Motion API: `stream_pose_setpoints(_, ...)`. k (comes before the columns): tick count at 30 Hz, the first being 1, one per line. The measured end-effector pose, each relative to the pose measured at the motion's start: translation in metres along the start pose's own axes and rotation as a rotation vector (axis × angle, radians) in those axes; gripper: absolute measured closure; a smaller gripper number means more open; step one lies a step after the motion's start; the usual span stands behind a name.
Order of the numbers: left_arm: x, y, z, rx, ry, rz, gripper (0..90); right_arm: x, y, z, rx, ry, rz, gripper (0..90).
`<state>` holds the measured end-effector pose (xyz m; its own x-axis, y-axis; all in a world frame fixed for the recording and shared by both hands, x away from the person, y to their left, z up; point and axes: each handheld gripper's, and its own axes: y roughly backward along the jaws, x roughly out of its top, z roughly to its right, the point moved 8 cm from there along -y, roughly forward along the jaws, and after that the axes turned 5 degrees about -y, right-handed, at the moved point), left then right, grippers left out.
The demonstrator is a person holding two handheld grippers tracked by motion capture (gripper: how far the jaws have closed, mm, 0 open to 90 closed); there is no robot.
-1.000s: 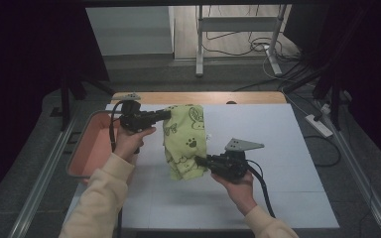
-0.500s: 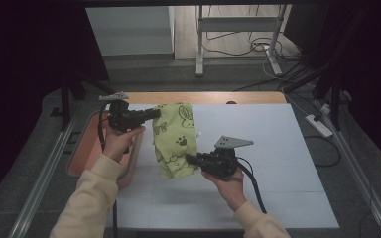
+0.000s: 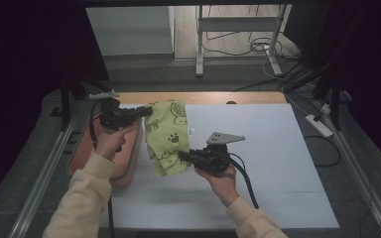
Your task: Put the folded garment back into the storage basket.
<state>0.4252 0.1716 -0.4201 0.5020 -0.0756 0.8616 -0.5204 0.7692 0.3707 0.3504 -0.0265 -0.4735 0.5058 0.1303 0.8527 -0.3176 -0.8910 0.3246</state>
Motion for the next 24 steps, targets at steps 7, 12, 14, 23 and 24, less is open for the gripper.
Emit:
stream_pose_setpoints(7,0.002,0.008,-0.005,0.016,0.003,0.004,79.3,0.005,-0.008,-0.002,0.006,0.004,0.000,79.0)
stream_pose_setpoints(12,0.003,0.013,-0.009,0.027,0.003,0.003,79.3,0.008,-0.013,-0.003,0.008,0.006,0.000,79.1)
stream_pose_setpoints(14,0.004,0.014,-0.010,0.031,0.004,0.002,79.3,0.009,-0.015,-0.003,0.011,0.005,0.003,79.1)
stream_pose_setpoints(23,0.005,0.019,-0.013,0.041,0.003,0.001,79.3,0.010,-0.021,-0.003,0.015,-0.001,0.005,79.0)
stream_pose_setpoints(24,0.005,0.019,-0.014,0.042,0.004,0.001,79.3,0.011,-0.021,-0.003,0.015,0.000,0.004,79.0)
